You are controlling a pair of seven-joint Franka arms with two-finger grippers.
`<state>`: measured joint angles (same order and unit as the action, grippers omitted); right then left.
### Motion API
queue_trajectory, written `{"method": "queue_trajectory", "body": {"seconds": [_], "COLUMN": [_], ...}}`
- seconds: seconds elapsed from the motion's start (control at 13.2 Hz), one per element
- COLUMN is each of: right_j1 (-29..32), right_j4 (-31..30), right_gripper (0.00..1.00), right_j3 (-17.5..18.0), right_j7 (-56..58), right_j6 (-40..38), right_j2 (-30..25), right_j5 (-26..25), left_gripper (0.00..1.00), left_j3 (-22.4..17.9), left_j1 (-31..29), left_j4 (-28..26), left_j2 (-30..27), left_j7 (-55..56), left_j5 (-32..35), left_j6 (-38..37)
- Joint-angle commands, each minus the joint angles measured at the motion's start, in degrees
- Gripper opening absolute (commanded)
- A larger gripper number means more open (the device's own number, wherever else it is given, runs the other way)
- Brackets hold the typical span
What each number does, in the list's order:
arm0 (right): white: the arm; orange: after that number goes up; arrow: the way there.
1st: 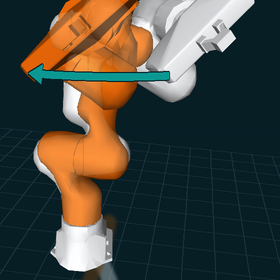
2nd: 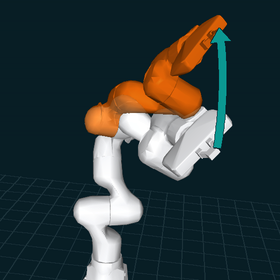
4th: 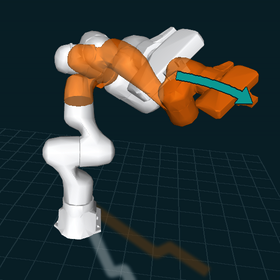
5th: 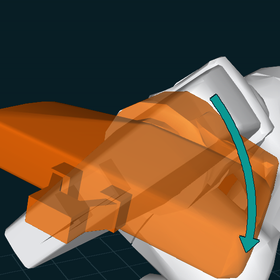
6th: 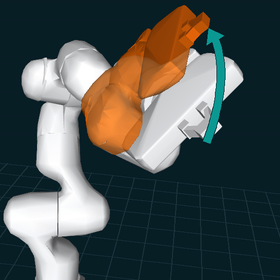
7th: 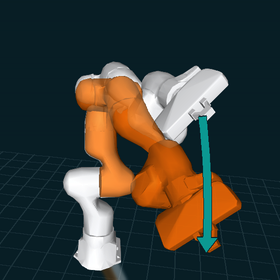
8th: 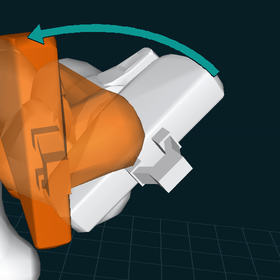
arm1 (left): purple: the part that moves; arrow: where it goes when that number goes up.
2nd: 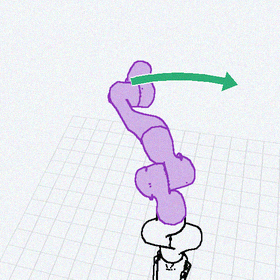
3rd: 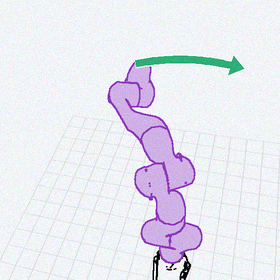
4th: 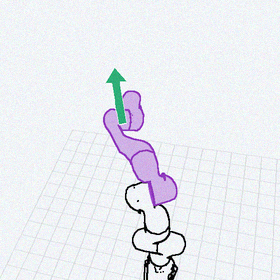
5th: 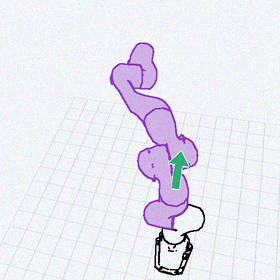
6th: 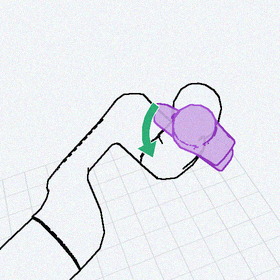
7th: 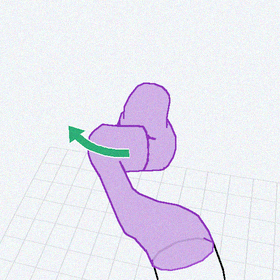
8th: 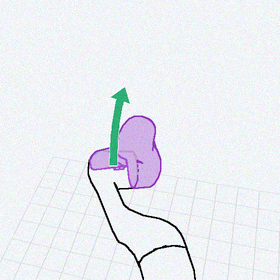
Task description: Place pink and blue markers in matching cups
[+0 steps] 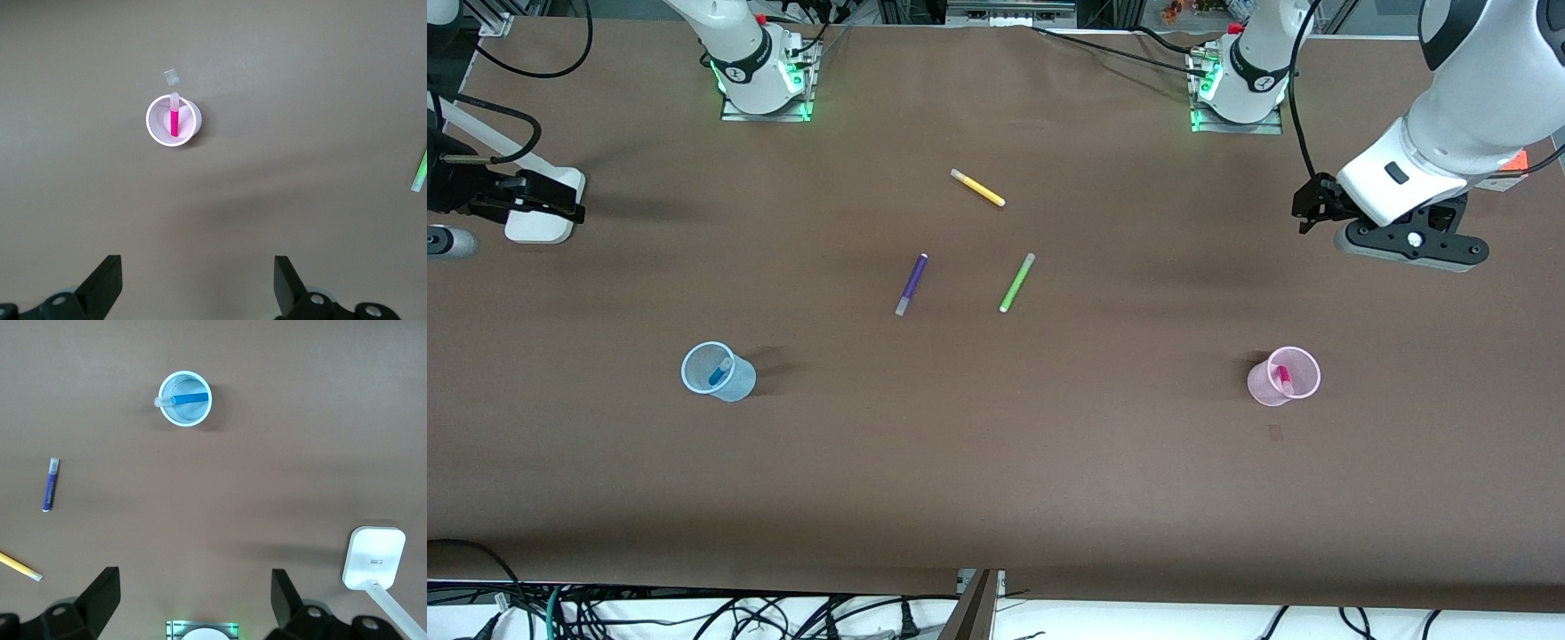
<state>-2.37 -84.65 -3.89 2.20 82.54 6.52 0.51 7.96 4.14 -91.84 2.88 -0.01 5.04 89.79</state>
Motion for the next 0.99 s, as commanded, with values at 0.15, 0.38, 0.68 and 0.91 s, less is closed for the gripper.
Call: {"method": "queue_trajectory", "body": {"seconds": [0.15, 0.38, 0.68, 0.91], "right_j1": [0.2, -0.1, 0.0, 0.0], "right_j4": [1.7, 1.7, 1.7, 1.7], "right_gripper": [1.00, 1.00, 1.00, 1.00], "right_j3": [0.6, 0.7, 0.6, 0.7], "right_j7": [-0.1, -0.1, -0.1, -0.1], "right_j6": [-0.5, -0.5, -0.5, -0.5], "right_j2": [0.9, 0.9, 0.9, 0.9], "right_j5": [-0.7, -0.8, -0.7, -0.7], "left_gripper": [1.00, 1.00, 1.00, 1.00], "left_j3": [-4.9, -4.6, -4.7, -4.7], "left_j1": [1.6, 1.5, 1.4, 1.1], "left_j4": [0.5, 0.9, 1.0, 1.0], "left_j2": [-2.9, -2.1, -1.8, -1.8], "left_j7": [-3.8, -3.3, -3.3, -3.3], "left_j5": [-5.0, -4.9, -4.9, -5.0], "left_j6": [-0.9, -0.7, -0.4, -0.5]}}
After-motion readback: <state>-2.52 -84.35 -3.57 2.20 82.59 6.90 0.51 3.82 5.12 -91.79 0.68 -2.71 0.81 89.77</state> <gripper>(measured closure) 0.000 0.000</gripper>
